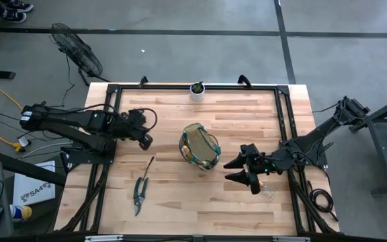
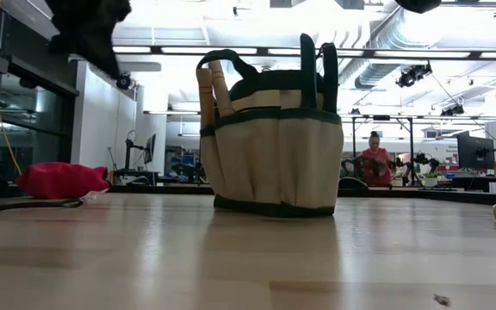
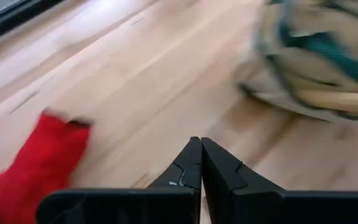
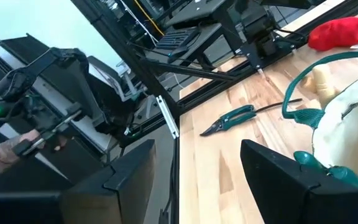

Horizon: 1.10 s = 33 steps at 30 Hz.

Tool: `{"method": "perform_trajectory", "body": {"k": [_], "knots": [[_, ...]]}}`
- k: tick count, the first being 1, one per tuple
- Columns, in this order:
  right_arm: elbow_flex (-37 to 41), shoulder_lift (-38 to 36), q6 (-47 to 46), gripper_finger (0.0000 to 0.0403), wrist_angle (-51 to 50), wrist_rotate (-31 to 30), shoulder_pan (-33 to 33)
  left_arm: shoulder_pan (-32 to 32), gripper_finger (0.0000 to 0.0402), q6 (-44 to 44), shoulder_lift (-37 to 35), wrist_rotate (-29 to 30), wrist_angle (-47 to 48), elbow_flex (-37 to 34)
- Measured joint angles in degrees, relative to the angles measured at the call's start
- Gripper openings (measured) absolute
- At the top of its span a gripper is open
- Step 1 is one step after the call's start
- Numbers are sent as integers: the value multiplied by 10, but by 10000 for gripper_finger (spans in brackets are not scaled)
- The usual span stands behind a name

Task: Pick & Place Garden tools in Gardening bag
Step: Put the red gloves into the gardening bag

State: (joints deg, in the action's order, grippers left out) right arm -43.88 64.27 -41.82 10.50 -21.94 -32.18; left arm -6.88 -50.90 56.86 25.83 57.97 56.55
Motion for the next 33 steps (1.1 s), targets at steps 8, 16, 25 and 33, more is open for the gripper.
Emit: {"method": "perform_trajectory", "body": {"k": [8, 16, 25, 33], "knots": [[0, 0, 0, 227, 0, 7, 24, 118, 1, -60, 0, -51, 79, 0], [0, 0, -2, 227, -9, 99, 56, 227, 102, 22, 27, -89, 84, 0], [0, 0, -5, 227, -13, 166, 75, 351, 219, 60, 133, -103, 84, 0], [0, 0, -6, 227, -13, 177, 76, 418, 227, 74, 210, -131, 80, 0]]}}
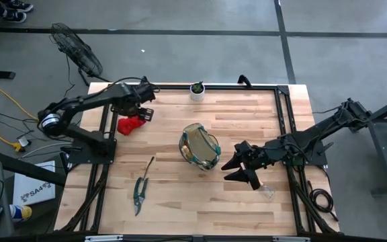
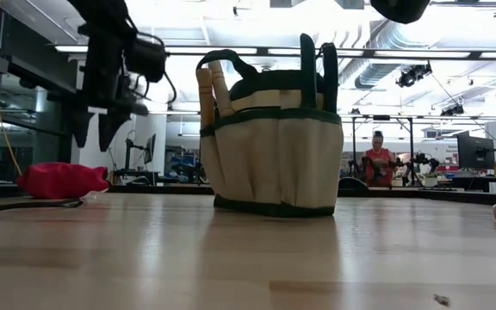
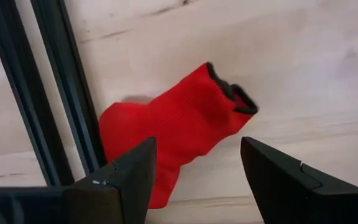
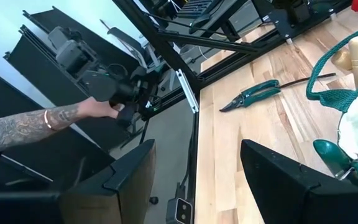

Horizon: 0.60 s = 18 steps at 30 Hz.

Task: Pick & Place Garden tools in Gardening bag
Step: Put the red gloves into the gardening bag

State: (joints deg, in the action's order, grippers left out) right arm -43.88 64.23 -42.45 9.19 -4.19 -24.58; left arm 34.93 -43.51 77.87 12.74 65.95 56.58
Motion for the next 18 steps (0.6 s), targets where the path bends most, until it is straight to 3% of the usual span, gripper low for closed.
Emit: {"method": "perform_trajectory", "body": {"k": [18], "knots": [[0, 0, 1, 227, -27, -2, 0, 57, 227, 73, 66, -43, 13, 0]]}}
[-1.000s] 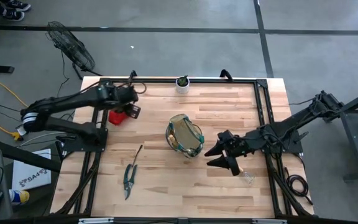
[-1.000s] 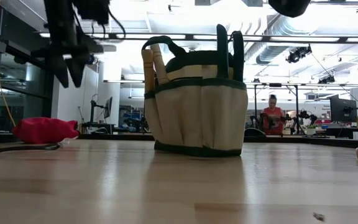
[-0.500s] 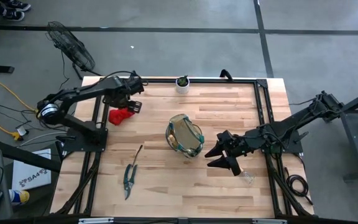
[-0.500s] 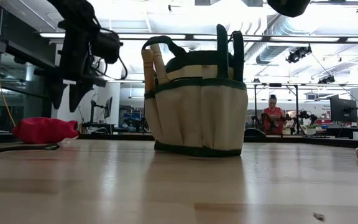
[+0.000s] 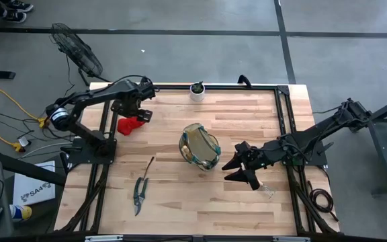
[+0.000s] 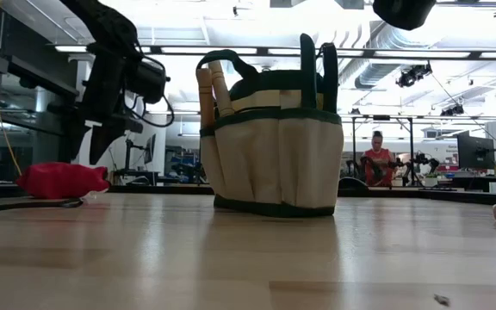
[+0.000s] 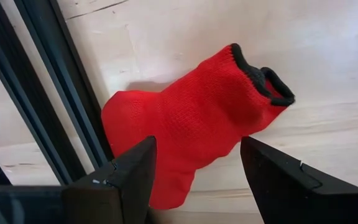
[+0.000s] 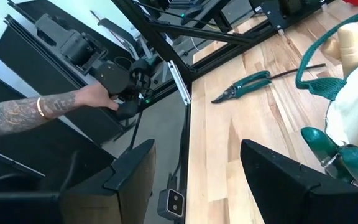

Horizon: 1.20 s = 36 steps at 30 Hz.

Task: Pick & Place Garden tools in Gardening bag
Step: Put the red gloves into the gardening bag

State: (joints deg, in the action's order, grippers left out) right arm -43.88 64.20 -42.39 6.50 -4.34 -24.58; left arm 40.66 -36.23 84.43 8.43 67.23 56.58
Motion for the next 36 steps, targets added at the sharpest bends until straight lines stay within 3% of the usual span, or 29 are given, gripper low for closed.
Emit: {"method": "perform_trajectory", "body": {"k": [16, 22, 32, 36], "knots": [[0, 0, 0, 227, 1, 0, 0, 7, 217, 5, 71, -6, -2, 0], [0, 0, 0, 227, 1, 0, 0, 7, 154, 12, 78, -7, -3, 0], [0, 0, 0, 227, 1, 0, 0, 5, 15, 35, 78, -17, -6, 0], [0, 0, -1, 227, 1, 0, 0, 5, 7, 47, 78, -25, -9, 0]]}}
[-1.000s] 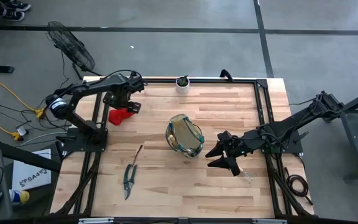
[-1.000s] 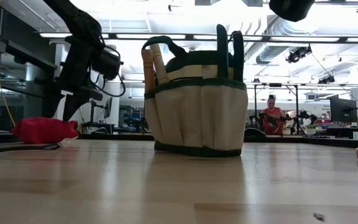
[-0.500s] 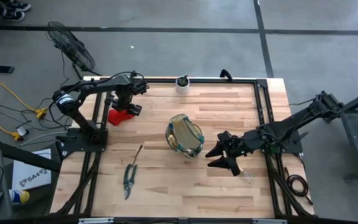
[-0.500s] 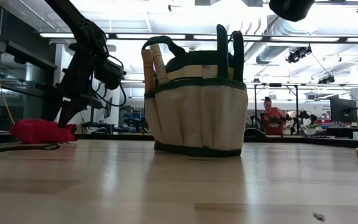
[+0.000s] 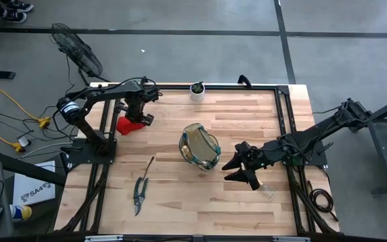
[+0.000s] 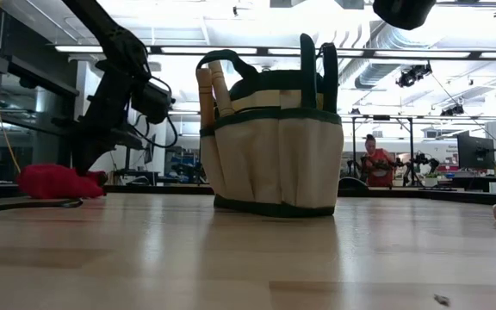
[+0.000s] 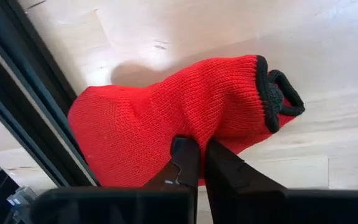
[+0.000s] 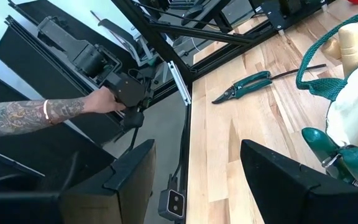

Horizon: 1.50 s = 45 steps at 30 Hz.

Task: Pick & Place Garden tools in Gardening bag
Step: Put the red gloves into the gardening bag

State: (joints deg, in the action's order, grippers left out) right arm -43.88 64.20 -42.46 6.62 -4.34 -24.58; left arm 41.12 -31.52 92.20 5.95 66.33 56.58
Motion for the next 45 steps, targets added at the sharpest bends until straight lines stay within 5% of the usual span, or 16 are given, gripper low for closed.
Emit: {"method": "perform_trajectory", "body": {"k": [11, 28, 35, 45], "knots": [[0, 0, -11, 227, 0, -1, 0, -38, 2, 29, -45, -47, -6, -1], [0, 0, -8, 227, 0, -2, 0, -168, 0, -28, -253, -112, -104, -1], [0, 0, 3, 227, 0, -2, 0, -231, 0, -63, -310, -84, -183, 30], [0, 0, 11, 227, 0, -17, 0, -290, 0, -43, -280, -9, -207, 177]]}}
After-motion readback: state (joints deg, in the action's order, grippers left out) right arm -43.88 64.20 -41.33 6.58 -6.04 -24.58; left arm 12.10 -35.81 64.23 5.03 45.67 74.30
